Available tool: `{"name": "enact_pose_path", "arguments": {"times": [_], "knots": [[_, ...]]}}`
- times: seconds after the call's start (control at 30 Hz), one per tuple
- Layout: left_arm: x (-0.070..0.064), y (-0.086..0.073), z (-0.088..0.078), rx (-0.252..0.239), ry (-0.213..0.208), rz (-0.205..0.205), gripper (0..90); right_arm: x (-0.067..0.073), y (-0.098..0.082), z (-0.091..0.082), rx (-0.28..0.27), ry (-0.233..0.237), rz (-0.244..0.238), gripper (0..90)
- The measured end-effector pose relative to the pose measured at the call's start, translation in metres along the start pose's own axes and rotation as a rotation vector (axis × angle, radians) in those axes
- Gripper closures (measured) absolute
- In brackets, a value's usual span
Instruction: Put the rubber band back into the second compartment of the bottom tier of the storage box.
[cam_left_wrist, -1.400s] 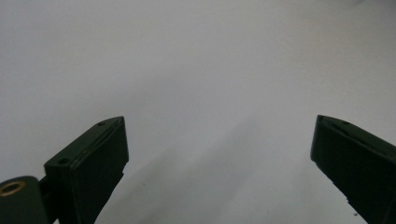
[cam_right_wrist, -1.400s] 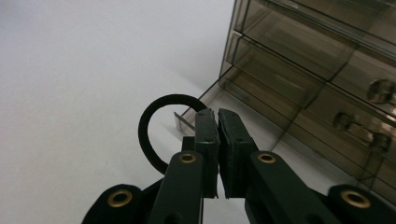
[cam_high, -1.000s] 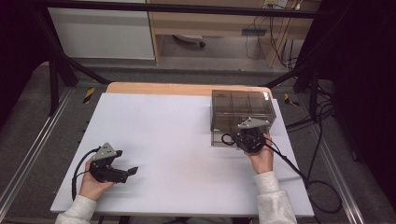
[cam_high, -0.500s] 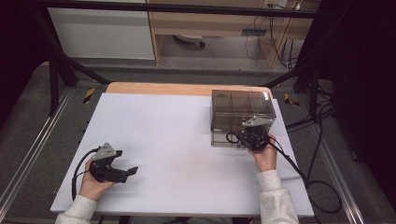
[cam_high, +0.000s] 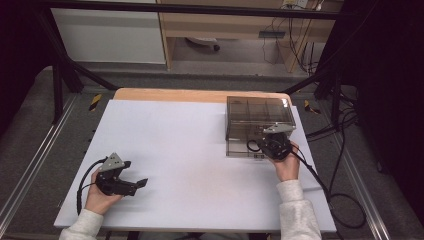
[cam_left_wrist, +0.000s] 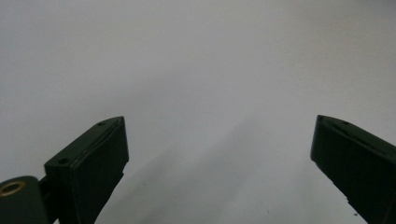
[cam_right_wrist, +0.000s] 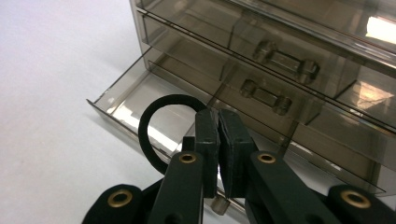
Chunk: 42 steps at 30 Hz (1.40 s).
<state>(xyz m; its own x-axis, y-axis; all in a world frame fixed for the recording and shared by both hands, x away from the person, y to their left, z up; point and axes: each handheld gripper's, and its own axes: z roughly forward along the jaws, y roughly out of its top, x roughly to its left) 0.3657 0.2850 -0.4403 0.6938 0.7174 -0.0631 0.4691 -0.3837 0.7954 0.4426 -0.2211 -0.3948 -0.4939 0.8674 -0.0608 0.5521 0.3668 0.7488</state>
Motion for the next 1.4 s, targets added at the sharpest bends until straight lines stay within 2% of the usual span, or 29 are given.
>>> {"name": "enact_pose_path", "arguments": {"times": [0.63, 1.4], "knots": [[0.0, 0.0, 0.0, 0.0, -0.001, 0.0, 4.2, -0.014, -0.005, 0.012, 0.031, -0.04, 0.03, 87.3], [0.0, 0.0, 0.0, 0.0, 0.001, 0.001, 4.2, -0.014, -0.007, 0.029, 0.06, -0.094, 0.023, 87.2]]}}
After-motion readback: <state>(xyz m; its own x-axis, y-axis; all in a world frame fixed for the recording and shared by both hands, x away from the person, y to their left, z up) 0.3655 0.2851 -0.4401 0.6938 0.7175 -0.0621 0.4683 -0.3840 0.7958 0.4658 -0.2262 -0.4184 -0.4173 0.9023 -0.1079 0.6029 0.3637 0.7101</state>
